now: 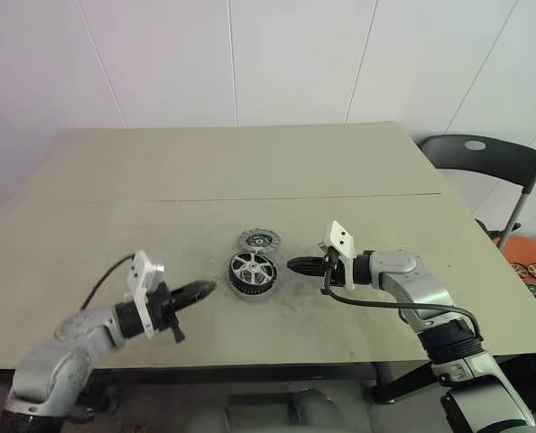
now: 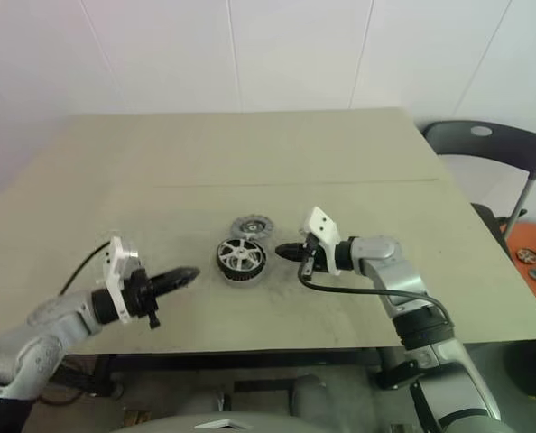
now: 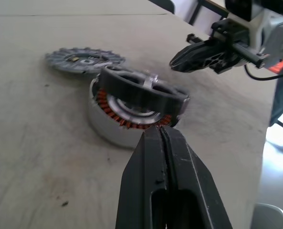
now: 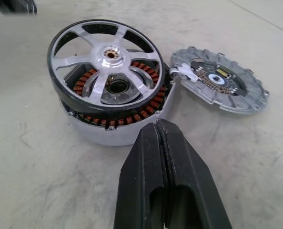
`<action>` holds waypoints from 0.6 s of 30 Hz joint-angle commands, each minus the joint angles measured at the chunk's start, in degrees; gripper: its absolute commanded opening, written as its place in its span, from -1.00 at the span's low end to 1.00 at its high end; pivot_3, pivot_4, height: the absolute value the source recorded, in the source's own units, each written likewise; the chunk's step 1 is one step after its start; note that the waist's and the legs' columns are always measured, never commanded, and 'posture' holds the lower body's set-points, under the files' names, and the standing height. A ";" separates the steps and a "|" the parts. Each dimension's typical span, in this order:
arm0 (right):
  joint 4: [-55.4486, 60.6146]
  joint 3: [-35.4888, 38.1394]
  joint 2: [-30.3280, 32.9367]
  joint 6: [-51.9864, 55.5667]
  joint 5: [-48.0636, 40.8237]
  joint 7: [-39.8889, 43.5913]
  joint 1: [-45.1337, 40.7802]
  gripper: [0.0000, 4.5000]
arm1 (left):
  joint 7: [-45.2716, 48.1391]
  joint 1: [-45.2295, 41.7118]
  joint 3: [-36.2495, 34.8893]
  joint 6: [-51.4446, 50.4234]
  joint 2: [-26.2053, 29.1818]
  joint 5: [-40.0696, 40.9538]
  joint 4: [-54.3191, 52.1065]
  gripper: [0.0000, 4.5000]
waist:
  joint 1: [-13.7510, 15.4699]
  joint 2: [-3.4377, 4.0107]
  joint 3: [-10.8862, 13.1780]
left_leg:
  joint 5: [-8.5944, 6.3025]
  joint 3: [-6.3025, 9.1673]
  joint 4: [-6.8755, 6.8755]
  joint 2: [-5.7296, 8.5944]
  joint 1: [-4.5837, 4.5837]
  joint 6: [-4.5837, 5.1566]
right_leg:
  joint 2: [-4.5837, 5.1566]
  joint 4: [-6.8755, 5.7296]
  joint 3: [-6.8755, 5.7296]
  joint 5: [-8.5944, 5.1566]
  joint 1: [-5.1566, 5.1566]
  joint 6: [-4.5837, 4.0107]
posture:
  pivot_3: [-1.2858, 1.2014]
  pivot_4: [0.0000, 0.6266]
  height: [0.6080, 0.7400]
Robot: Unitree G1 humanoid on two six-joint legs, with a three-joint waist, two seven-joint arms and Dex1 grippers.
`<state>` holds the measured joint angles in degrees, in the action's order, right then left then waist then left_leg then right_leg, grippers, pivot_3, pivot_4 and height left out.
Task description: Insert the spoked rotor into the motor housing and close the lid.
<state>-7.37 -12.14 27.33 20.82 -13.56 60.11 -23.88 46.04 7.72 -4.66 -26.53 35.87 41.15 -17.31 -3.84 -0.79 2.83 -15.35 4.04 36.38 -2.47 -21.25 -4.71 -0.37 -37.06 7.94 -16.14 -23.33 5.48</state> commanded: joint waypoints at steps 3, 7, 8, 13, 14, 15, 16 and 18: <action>0.63 0.44 -0.07 -0.81 -0.24 0.46 -1.40 -1.00 | -0.39 -3.21 -0.97 2.76 -1.20 -3.04 -1.40 -0.98 | -0.24 0.00 0.00 | 0.00 -0.01 0.11 0.00 0.00 0.00 | 0.00 0.00 0.00 0.00 0.05 0.00 | 0.03 -1.00 1.00; 0.65 0.48 -0.10 -0.89 -0.21 0.34 -1.27 -1.00 | 0.52 -4.20 -0.54 2.13 -1.57 -3.59 -1.87 -0.98 | -0.35 0.00 0.00 | 0.00 -0.01 0.10 0.00 0.01 0.00 | 0.00 -0.01 0.00 0.01 0.07 0.02 | 0.03 -1.00 1.00; 0.72 0.52 -0.09 -0.89 -0.22 0.30 -1.17 -1.00 | 0.75 -4.25 -0.15 2.12 -1.52 -4.09 -1.80 -0.98 | -0.35 0.00 0.00 | 0.00 -0.01 0.06 0.00 0.01 0.00 | 0.00 -0.01 0.00 0.01 0.05 0.02 | 0.03 -1.00 1.00; 1.37 0.90 0.03 -0.71 -0.43 -0.10 -0.71 -1.00 | 1.17 -3.72 0.71 1.66 -1.81 -5.11 -1.76 -0.98 | -0.28 0.00 0.00 | 0.00 0.00 -0.03 0.00 0.02 0.01 | 0.00 0.00 0.00 0.02 0.03 0.03 | 0.03 -1.00 1.00; 1.42 0.94 0.06 -0.71 -0.45 -0.13 -0.66 -1.00 | 1.09 -3.82 0.91 1.94 -1.83 -5.67 -1.52 -0.98 | -0.28 0.00 0.00 | 0.00 0.00 -0.03 0.00 0.02 0.01 | 0.00 0.00 0.00 0.02 0.04 0.03 | 0.03 -1.00 1.00; 1.52 0.96 0.07 -0.67 -0.48 -0.18 -0.58 -1.00 | 0.85 -4.05 1.21 3.05 -1.92 -6.99 -1.15 -0.98 | -0.28 0.00 0.00 | 0.00 0.00 -0.02 0.00 0.02 0.00 | 0.00 0.00 0.00 0.01 0.04 0.03 | 0.03 -1.00 1.00; 1.59 0.98 0.08 -0.64 -0.50 -0.22 -0.53 -1.00 | 0.72 -4.21 1.40 3.85 -2.02 -7.98 -0.91 -0.98 | -0.28 0.00 0.00 | 0.00 0.00 -0.02 0.00 0.03 0.01 | 0.00 -0.01 0.00 0.01 0.04 0.02 | 0.03 -1.00 1.00; 1.65 1.00 0.08 -0.60 -0.53 -0.30 -0.43 -1.00 | 0.36 -4.68 1.73 5.22 -2.66 -9.65 -0.39 -0.98 | -0.27 0.00 0.00 | 0.00 -0.01 -0.01 0.00 0.06 0.01 | 0.00 -0.01 0.00 0.01 0.06 0.02 | 0.03 -1.00 1.00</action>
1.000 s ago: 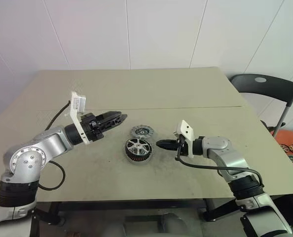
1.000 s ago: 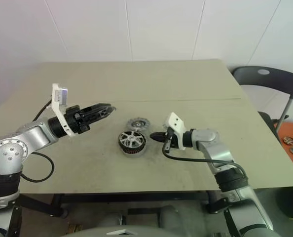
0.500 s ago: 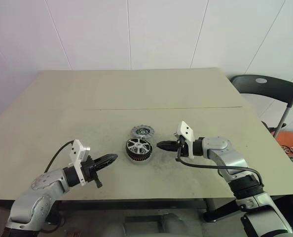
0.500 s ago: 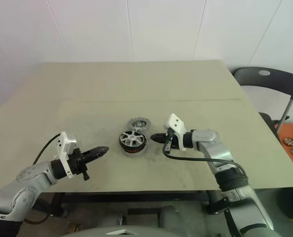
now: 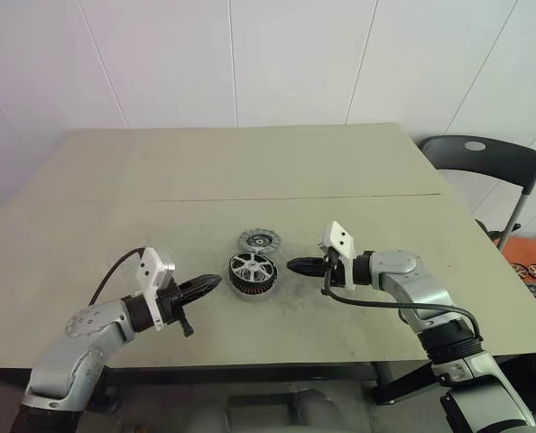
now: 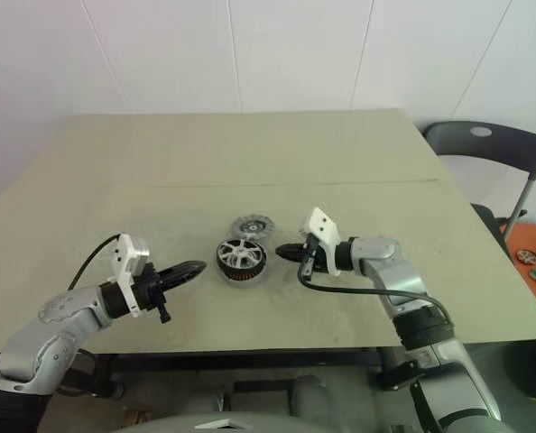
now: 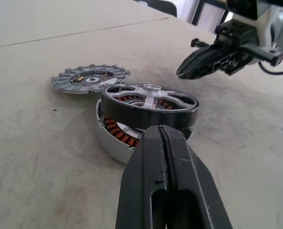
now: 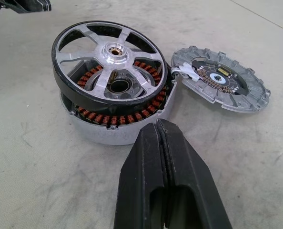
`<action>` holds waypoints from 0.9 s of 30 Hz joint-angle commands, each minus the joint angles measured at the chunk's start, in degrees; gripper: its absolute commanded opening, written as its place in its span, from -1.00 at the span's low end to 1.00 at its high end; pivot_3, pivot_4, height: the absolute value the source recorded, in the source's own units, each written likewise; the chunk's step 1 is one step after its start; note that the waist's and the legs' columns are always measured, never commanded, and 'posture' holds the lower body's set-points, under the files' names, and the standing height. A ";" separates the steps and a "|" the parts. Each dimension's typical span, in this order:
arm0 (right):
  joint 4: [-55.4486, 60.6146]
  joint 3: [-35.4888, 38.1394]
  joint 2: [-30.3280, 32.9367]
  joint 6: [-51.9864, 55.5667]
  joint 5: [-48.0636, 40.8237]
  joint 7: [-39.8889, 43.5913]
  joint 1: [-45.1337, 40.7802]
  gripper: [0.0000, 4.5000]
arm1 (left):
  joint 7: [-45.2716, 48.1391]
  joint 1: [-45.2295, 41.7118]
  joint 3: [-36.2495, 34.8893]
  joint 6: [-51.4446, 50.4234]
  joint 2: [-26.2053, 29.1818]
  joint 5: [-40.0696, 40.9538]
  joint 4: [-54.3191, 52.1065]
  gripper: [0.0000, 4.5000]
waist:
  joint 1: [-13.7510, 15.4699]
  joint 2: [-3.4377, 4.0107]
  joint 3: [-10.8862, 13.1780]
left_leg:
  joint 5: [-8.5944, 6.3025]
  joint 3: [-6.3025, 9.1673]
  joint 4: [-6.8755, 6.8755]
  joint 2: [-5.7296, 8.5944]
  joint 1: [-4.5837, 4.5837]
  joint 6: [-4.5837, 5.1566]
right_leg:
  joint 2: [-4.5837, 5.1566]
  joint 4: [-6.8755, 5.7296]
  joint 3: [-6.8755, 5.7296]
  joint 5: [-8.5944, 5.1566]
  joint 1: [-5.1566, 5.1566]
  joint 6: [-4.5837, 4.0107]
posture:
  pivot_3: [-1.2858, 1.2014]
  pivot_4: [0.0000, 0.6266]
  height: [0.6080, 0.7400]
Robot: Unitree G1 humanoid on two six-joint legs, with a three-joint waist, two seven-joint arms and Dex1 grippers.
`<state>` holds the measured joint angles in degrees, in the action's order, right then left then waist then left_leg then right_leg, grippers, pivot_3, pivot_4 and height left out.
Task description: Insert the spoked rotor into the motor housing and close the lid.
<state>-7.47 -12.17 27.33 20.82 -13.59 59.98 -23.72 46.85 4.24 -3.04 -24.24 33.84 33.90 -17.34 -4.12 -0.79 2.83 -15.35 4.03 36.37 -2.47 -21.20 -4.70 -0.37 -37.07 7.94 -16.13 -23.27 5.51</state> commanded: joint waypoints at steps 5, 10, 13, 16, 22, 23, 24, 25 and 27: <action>1.84 1.27 0.06 -0.63 -0.51 -0.62 -0.28 -1.00 | -1.02 -1.71 1.38 4.09 -2.65 -4.54 0.13 -0.98 | 0.02 0.00 0.00 | 0.00 0.00 0.01 0.00 0.00 0.00 | 0.00 0.00 0.00 0.01 0.02 0.00 | 0.03 -1.00 1.00; 1.70 1.46 0.07 -0.92 -0.46 -1.35 0.00 -1.00 | -0.76 -1.50 2.11 4.82 -3.36 -6.03 0.97 -0.98 | 0.01 0.00 0.00 | 0.00 0.00 0.01 0.00 0.02 0.00 | 0.00 -0.03 0.00 0.01 0.02 0.00 | 0.03 -1.00 1.00; 1.48 1.27 0.16 -1.29 -0.09 -1.67 0.18 -1.00 | -0.86 -1.93 2.02 5.35 -3.80 -6.67 1.38 -0.98 | 0.02 0.00 0.00 | 0.00 0.00 0.03 0.00 0.02 0.00 | 0.00 -0.03 0.00 0.01 0.03 0.00 | 0.03 -1.00 1.00; 1.48 1.24 0.04 -1.30 -0.17 -1.80 0.24 -1.00 | -1.02 -2.36 1.61 5.42 -4.30 -6.72 1.53 -0.98 | 0.03 0.00 0.00 | 0.00 0.00 0.03 0.00 0.02 0.00 | 0.00 -0.03 0.00 0.01 0.03 0.00 | 0.03 -1.00 1.00; 2.13 1.76 -0.68 -0.37 -1.84 -1.46 -0.10 -1.00 | -1.15 -4.84 0.62 4.96 -4.90 -6.05 1.30 -0.98 | 0.03 -0.01 -0.01 | 0.00 0.00 0.03 0.00 0.02 0.00 | 0.00 -0.04 0.00 0.01 0.04 0.01 | 0.03 -1.00 1.00; 2.35 1.86 -0.87 0.12 -2.46 -1.17 -0.17 -1.00 | -1.23 -5.37 0.73 4.77 -4.99 -6.11 1.47 -0.98 | 0.03 -0.01 -0.01 | 0.00 0.00 0.03 0.00 0.02 0.00 | 0.00 -0.04 0.00 0.01 0.04 0.01 | 0.03 -1.00 1.00; 2.71 2.05 -1.29 0.73 -3.43 -0.82 -0.12 -1.00 | -1.35 -5.89 1.05 4.66 -5.21 -6.34 1.81 -0.98 | 0.04 -0.01 -0.01 | 0.00 0.00 0.04 0.00 0.02 0.00 | 0.00 -0.05 0.00 0.03 0.05 0.04 | 0.03 -1.00 1.00; 3.05 2.30 -2.05 1.16 -4.40 -0.91 -0.10 -1.00 | -1.52 -6.29 1.50 4.74 -5.59 -6.69 2.28 -0.98 | 0.03 -0.01 -0.01 | 0.00 0.00 0.04 0.00 0.02 0.00 | 0.00 -0.06 0.00 0.05 0.05 0.07 | 0.03 -1.00 1.00; 3.70 1.97 -3.63 1.46 -4.85 -1.77 -0.27 -1.00 | -2.37 -6.90 2.22 5.30 -6.51 -7.85 3.49 -0.98 | -0.04 -0.01 -0.01 | 0.00 0.00 0.04 0.00 0.04 0.00 | 0.00 -0.06 0.00 0.07 0.06 0.11 | 0.03 -1.00 1.00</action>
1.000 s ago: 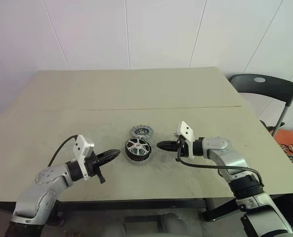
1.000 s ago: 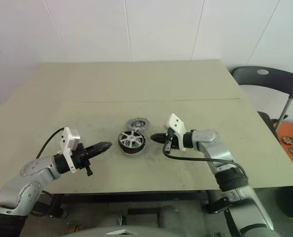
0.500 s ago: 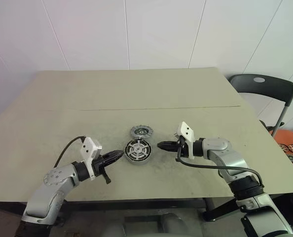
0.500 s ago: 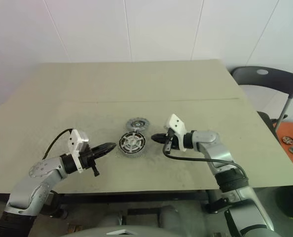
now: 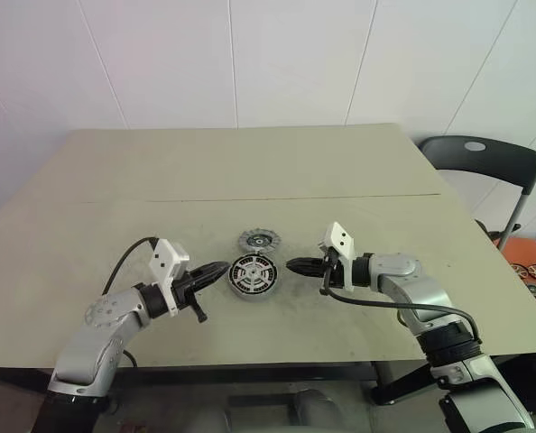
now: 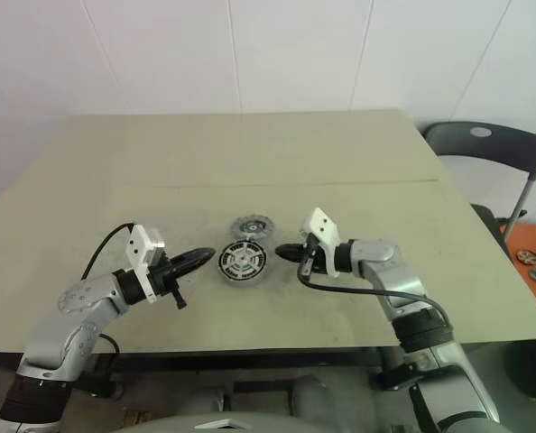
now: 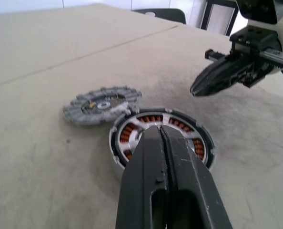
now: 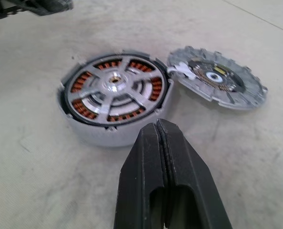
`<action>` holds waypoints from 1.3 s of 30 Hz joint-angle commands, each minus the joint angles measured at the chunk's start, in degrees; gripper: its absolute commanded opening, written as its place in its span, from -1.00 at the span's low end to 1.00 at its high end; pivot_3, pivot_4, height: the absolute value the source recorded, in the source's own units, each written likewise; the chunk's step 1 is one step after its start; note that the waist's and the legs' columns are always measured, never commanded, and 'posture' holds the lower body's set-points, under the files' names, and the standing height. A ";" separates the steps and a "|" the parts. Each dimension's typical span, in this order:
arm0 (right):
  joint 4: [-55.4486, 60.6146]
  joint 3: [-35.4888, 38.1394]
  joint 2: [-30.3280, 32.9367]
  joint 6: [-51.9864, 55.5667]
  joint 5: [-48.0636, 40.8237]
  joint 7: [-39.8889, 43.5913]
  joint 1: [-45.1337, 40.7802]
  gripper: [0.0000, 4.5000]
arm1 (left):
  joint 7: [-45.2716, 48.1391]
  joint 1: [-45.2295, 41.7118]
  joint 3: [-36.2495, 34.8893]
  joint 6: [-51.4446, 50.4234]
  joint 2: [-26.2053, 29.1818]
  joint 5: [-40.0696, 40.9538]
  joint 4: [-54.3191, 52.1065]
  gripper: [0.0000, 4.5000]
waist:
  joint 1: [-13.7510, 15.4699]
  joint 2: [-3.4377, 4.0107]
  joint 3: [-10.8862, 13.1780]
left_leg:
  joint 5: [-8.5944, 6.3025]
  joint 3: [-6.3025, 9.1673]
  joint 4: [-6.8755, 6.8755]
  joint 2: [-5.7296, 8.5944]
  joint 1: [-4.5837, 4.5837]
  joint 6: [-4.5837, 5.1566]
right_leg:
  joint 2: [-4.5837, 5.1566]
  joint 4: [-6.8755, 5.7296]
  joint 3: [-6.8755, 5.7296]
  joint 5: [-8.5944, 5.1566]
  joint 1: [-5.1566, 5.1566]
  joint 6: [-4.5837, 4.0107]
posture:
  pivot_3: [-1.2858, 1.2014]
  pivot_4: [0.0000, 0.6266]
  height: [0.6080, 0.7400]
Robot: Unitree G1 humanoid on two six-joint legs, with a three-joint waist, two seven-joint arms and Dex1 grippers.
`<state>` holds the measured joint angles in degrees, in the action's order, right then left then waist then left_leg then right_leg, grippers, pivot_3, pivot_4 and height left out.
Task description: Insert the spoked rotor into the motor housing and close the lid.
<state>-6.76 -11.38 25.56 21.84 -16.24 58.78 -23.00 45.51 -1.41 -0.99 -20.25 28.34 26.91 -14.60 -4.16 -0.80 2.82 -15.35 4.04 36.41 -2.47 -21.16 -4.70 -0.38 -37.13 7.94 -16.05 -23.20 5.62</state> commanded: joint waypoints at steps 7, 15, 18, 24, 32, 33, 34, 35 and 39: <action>2.70 -3.32 -6.45 1.16 0.68 -2.39 -4.11 -1.00 | -8.10 -3.98 0.19 5.72 -4.92 -7.70 6.27 -0.98 | 0.06 0.01 -0.01 | 0.00 0.02 0.05 0.00 0.03 0.00 | -0.01 -0.09 0.00 0.04 0.02 0.05 | 0.03 -1.00 1.00; -8.83 -11.91 -10.89 2.94 10.10 -6.16 -9.38 -1.00 | -8.11 -2.81 0.58 9.66 -5.40 -10.37 7.24 -0.98 | 0.07 0.03 -0.04 | 0.00 0.02 0.08 0.01 0.05 0.00 | -0.01 -0.12 0.00 0.08 0.04 -0.02 | 0.03 -1.00 1.00; -10.68 -12.78 -10.44 3.08 11.19 -5.29 -9.93 -1.00 | -7.78 -2.29 0.43 9.24 -5.33 -9.86 6.69 -0.98 | 0.01 -0.03 -0.08 | 0.00 0.02 0.08 0.00 0.18 0.00 | -0.01 -0.12 0.00 0.08 0.16 0.01 | 0.03 -1.00 1.00; -7.11 -5.70 -13.26 2.62 2.50 -2.55 -10.06 -1.00 | -3.04 -0.94 -1.61 6.01 -5.21 -1.96 3.05 -0.98 | -0.12 -0.03 -0.06 | 0.00 0.01 -0.03 0.00 0.84 0.00 | -0.01 -0.05 0.00 -0.09 0.72 -0.10 | 0.03 -1.00 1.00; -4.37 -8.15 -4.28 -1.81 5.33 6.79 -12.46 -0.82 | 2.58 2.44 -2.74 7.58 -0.94 -0.57 3.56 -1.00 | -0.11 0.00 -0.04 | 0.00 0.01 -0.20 -0.01 0.74 0.00 | -0.01 -0.01 0.00 -0.08 0.56 -0.08 | 0.03 -1.00 1.00; -5.10 -9.22 -3.09 -3.29 6.85 7.60 -13.16 -0.72 | 2.83 2.76 -2.59 8.02 -0.65 -1.01 3.83 -1.00 | -0.12 0.01 -0.03 | 0.00 0.01 -0.21 -0.01 0.74 0.00 | -0.01 0.01 0.00 -0.09 0.56 -0.08 | 0.03 -1.00 1.00; -5.80 -10.28 -1.97 -4.72 8.25 8.72 -14.11 -0.58 | 2.88 2.92 -2.52 8.46 -0.57 -1.31 4.15 -1.00 | -0.13 0.02 -0.03 | 0.00 0.00 -0.21 -0.01 0.75 0.00 | -0.01 0.01 0.00 -0.09 0.55 -0.09 | 0.03 -1.00 1.00; -6.18 -10.92 -1.09 -5.66 8.89 10.39 -15.53 -0.43 | 2.47 2.80 -2.31 9.57 -0.81 -2.27 4.92 -1.00 | -0.17 0.02 -0.02 | 0.00 0.00 -0.20 -0.01 0.75 0.00 | -0.01 0.01 0.00 -0.10 0.54 -0.09 | 0.03 -1.00 1.00; -8.22 -12.93 0.36 -9.35 12.00 13.33 -19.79 0.16 | 2.18 2.49 -1.38 11.80 -1.99 -3.80 6.27 -1.00 | -0.56 0.03 -0.01 | 0.00 -0.02 -0.19 -0.01 0.77 0.00 | -0.01 0.00 0.00 -0.10 0.55 -0.10 | 0.03 -1.00 1.00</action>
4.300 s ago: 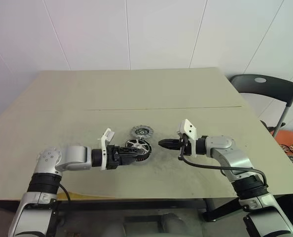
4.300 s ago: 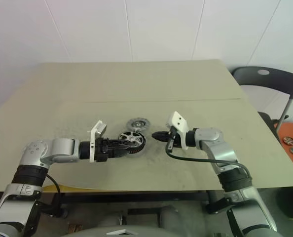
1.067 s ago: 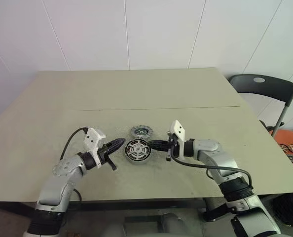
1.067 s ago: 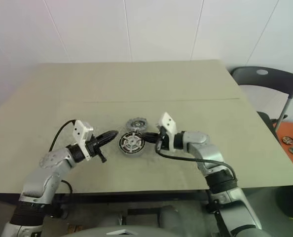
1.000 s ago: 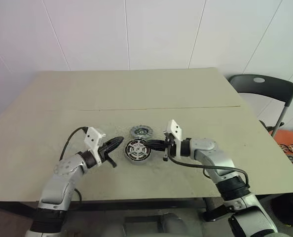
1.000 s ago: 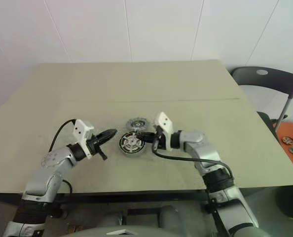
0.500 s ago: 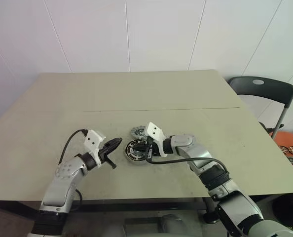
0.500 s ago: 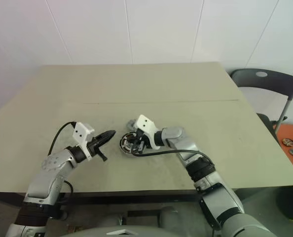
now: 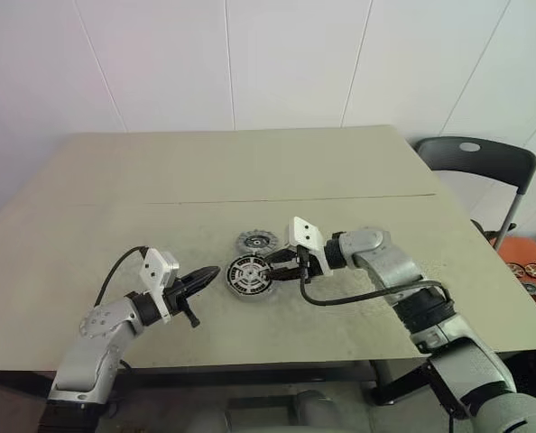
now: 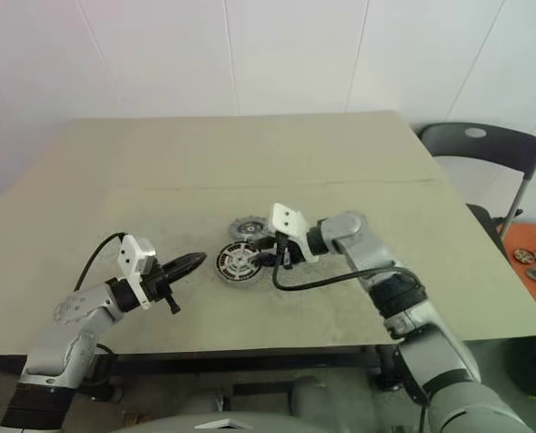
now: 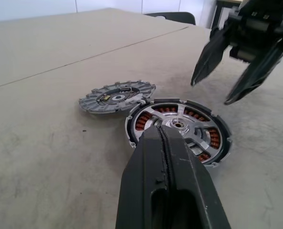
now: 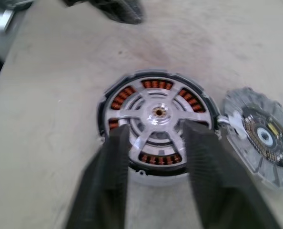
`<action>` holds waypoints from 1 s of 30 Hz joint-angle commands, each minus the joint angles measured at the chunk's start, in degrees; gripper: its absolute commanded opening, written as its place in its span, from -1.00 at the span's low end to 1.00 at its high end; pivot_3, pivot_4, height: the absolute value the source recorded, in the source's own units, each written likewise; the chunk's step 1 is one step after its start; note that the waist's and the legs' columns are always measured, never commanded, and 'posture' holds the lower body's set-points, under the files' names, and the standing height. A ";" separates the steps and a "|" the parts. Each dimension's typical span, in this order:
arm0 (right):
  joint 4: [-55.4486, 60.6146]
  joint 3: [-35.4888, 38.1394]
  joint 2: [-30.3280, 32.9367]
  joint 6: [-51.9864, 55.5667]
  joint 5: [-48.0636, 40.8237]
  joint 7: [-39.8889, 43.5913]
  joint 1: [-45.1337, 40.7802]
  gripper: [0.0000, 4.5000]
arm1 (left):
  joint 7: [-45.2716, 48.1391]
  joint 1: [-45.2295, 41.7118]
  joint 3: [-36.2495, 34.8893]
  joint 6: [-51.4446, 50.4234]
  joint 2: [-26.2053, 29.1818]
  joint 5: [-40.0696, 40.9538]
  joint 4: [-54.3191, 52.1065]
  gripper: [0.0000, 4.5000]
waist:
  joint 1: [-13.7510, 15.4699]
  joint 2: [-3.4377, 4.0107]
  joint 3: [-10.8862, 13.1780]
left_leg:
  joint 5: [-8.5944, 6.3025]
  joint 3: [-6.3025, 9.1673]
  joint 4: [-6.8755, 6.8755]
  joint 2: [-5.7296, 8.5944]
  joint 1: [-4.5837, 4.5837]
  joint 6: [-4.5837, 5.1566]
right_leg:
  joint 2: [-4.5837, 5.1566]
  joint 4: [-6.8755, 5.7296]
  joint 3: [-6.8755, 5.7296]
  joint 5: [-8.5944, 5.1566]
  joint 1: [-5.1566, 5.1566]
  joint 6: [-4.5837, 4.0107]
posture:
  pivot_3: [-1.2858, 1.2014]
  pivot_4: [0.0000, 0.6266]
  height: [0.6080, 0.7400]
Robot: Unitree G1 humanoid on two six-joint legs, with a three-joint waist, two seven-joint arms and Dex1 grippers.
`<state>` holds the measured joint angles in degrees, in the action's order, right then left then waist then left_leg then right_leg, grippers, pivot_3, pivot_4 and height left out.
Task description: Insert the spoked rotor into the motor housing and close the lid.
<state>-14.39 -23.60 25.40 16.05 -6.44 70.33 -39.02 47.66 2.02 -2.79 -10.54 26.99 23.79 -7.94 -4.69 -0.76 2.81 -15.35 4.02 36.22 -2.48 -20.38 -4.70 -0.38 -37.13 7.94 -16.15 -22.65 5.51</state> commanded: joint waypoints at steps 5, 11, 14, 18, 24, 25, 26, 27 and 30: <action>-5.12 -2.29 -0.28 -6.48 5.94 2.44 -8.13 0.91 | -0.60 -1.38 1.59 3.08 -1.82 -2.17 0.42 -1.00 | 0.14 -0.01 0.00 | 0.00 0.00 -0.02 0.00 -0.05 0.00 | 0.00 0.04 0.00 0.01 -0.01 0.01 | 0.03 -1.00 1.00; -7.83 -5.25 -0.27 -9.34 9.84 5.16 -9.76 0.99 | -1.04 -1.60 1.72 3.78 -2.47 -2.72 1.15 -1.00 | 0.17 0.00 0.00 | 0.00 0.00 -0.04 0.00 -0.04 0.00 | 0.00 0.03 0.00 0.02 -0.01 0.01 | 0.03 -1.00 1.00; -8.26 -5.75 -0.51 -10.82 10.82 5.85 -9.91 0.99 | -1.24 -1.64 1.63 4.01 -2.53 -2.85 1.19 -1.00 | 0.16 0.01 0.00 | 0.00 0.00 -0.03 0.00 -0.04 0.00 | 0.00 0.03 0.00 0.02 -0.02 0.01 | 0.03 -1.00 1.00; -8.60 -6.47 -0.83 -13.20 12.34 6.29 -10.08 0.99 | -1.98 -1.94 1.10 4.21 -2.24 -3.42 1.62 -1.00 | 0.15 0.01 0.00 | 0.00 0.01 -0.03 0.00 -0.03 0.00 | 0.00 0.02 0.00 0.01 -0.01 0.01 | 0.03 -1.00 1.00; -10.47 -7.84 -1.85 -15.84 15.14 5.19 -9.47 0.99 | -2.45 -2.34 0.89 4.49 -2.49 -3.26 1.93 -1.00 | 0.18 0.01 0.00 | 0.00 0.01 -0.03 0.00 -0.03 0.00 | 0.00 0.02 0.00 0.02 -0.01 0.00 | 0.03 -1.00 1.00; -10.64 -7.84 -2.08 -15.99 15.38 5.00 -9.31 0.99 | -2.55 -2.34 0.91 4.51 -2.53 -3.28 1.93 -1.00 | 0.17 0.01 0.00 | 0.00 0.00 -0.03 0.00 -0.03 0.00 | 0.00 0.02 0.00 0.02 -0.01 0.01 | 0.03 -1.00 1.00; -11.11 -7.98 -2.53 -16.14 15.79 4.52 -9.11 0.99 | -2.66 -2.36 0.95 4.49 -2.62 -3.25 1.93 -1.00 | 0.17 0.01 0.00 | 0.00 0.01 -0.03 0.00 -0.03 0.00 | 0.00 0.01 0.00 0.02 -0.01 0.00 | 0.03 -1.00 1.00; -11.98 -8.21 -3.01 -16.42 16.57 3.62 -9.01 0.99 | -2.74 -2.40 1.08 4.45 -2.74 -3.23 1.97 -1.00 | 0.16 0.01 0.00 | 0.00 0.01 -0.03 0.00 -0.03 0.00 | 0.00 0.01 0.00 0.02 -0.01 0.01 | 0.03 -1.00 1.00; -14.16 -8.76 -3.86 -17.27 18.77 1.21 -8.95 0.99 | -2.91 -2.38 1.61 4.51 -2.98 -3.54 2.16 -1.00 | 0.14 0.00 0.00 | 0.00 0.01 -0.03 0.00 -0.02 0.00 | 0.00 0.01 0.00 0.02 0.00 0.00 | 0.03 -1.00 1.00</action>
<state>-28.06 -32.72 21.89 -0.17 11.32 72.87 -47.24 44.90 0.35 -0.99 -7.16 24.21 20.46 -5.29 -4.55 -0.76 2.81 -15.35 4.03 36.19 -2.48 -20.40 -4.69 -0.38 -37.13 7.94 -16.13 -22.65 5.51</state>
